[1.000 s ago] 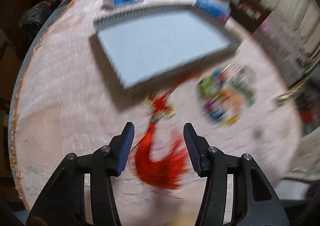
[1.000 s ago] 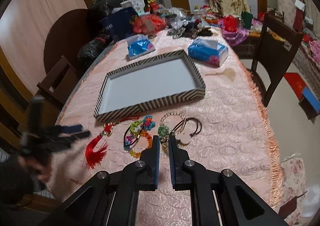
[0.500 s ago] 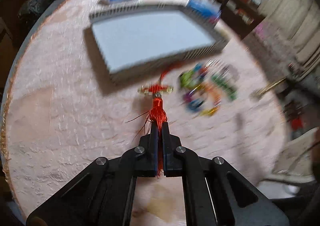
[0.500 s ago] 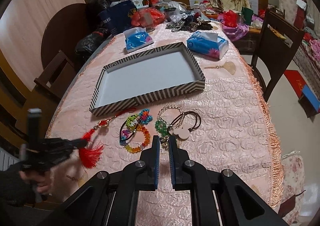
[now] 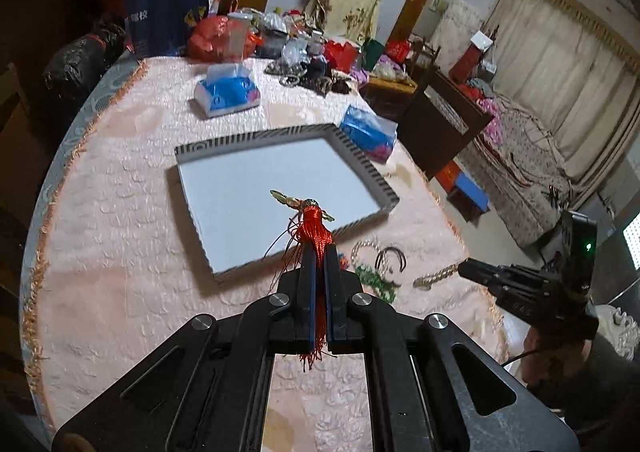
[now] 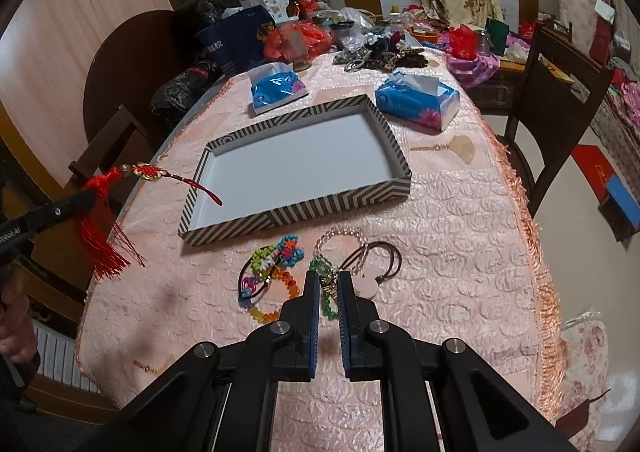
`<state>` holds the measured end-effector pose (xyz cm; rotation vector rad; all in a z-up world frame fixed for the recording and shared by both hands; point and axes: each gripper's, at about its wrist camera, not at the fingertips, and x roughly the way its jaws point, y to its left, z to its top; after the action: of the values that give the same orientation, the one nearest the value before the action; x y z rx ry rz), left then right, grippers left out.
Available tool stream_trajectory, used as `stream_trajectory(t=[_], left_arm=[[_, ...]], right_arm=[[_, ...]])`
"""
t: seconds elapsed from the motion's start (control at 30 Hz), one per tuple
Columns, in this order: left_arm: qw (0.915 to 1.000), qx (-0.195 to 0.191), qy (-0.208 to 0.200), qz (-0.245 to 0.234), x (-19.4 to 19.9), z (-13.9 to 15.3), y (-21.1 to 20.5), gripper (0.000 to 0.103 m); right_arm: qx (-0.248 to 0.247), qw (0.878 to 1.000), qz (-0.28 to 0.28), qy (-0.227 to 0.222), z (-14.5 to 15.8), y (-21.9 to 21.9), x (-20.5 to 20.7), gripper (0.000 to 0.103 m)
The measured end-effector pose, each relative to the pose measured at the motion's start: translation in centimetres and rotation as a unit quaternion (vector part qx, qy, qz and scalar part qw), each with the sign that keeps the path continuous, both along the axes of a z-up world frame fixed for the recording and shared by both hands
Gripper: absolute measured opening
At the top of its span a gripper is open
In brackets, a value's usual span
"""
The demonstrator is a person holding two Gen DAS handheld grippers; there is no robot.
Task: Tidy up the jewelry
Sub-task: 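Lower the red knot into the tray and open the left tool while the right tool releases the watch there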
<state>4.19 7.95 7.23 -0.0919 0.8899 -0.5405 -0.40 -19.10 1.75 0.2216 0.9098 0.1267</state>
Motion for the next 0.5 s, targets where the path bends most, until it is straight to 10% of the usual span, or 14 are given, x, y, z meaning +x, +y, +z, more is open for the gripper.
stream_trajectory(t=[0.5], left_arm=[[0.9979,-0.004,-0.022,0.06,5.7,0.5,-1.0,0.002]], right_arm=[[-0.023,0.999,0.039,-0.02,1.6,0.5,6.3,0.008]])
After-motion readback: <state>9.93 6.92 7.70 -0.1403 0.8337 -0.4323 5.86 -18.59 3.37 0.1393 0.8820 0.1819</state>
